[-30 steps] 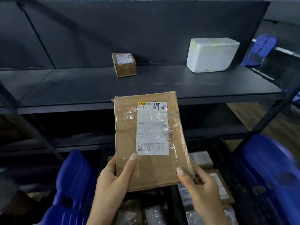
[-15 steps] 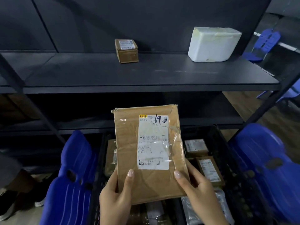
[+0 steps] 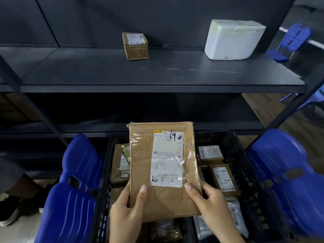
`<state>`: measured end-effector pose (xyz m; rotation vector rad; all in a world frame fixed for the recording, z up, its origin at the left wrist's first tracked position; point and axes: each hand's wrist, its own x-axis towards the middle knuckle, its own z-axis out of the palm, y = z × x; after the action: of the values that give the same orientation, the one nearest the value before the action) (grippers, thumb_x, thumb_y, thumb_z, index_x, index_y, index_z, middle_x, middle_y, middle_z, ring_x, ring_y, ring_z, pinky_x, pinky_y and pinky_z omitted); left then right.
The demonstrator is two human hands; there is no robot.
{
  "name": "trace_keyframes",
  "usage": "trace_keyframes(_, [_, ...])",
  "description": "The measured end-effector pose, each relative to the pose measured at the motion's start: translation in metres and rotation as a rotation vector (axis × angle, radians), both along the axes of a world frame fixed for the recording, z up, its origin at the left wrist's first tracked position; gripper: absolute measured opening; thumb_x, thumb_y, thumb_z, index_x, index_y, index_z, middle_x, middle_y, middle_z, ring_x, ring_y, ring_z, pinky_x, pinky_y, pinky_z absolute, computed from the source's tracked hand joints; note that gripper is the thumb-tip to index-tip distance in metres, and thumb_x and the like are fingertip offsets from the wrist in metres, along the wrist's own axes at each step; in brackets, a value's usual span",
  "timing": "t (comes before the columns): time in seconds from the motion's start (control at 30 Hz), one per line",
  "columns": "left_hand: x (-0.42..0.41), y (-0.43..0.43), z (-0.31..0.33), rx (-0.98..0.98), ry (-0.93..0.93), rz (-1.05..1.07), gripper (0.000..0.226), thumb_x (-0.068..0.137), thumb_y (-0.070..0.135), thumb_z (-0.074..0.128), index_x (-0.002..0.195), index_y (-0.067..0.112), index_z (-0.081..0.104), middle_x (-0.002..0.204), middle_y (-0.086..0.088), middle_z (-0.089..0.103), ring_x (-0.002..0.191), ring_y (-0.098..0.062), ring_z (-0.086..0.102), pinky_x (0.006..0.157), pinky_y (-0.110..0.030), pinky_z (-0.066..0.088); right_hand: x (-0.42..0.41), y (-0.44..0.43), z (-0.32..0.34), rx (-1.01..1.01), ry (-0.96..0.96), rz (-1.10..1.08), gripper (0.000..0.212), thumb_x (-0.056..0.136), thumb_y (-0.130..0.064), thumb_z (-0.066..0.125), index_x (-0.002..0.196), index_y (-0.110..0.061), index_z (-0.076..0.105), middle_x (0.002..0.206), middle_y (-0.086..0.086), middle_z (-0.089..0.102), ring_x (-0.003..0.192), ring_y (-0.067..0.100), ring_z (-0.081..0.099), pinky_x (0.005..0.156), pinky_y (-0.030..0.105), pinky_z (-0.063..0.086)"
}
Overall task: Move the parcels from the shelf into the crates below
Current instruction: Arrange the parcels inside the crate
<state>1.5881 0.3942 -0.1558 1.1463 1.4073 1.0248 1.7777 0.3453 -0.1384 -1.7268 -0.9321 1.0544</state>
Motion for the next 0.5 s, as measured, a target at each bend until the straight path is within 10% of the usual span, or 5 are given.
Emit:
trace_keyframes(0.27, [0.019,0.01,-0.005,-0.118,-0.165,-0.172,0.039,0.074,0.036,0.063,0.113,0.033,0.058,0.085,0.029,0.072,0.086,0.009,0.067,0.062,-0.005,0.05,0.026,-0.008,-0.015,0.029,0.053,-0.184,0.034,0.06,-0.057,0.065,0.083,-0.033,0.073,0.081,-0.013,0.076,0.076,0.0,0.07,0.062,0.014,0.052])
trace_keyframes(0.5, [0.01,0.037,-0.01,-0.18,-0.136,-0.189,0.031,0.088,0.026,0.061,0.118,0.018,0.064,0.095,0.003,0.077,0.088,-0.011,0.072,0.069,-0.02,0.056,0.023,0.02,-0.024,0.001,-0.02,-0.106,0.023,0.076,-0.055,0.061,0.093,-0.04,0.067,0.083,-0.027,0.072,0.077,-0.009,0.066,0.061,0.004,0.046])
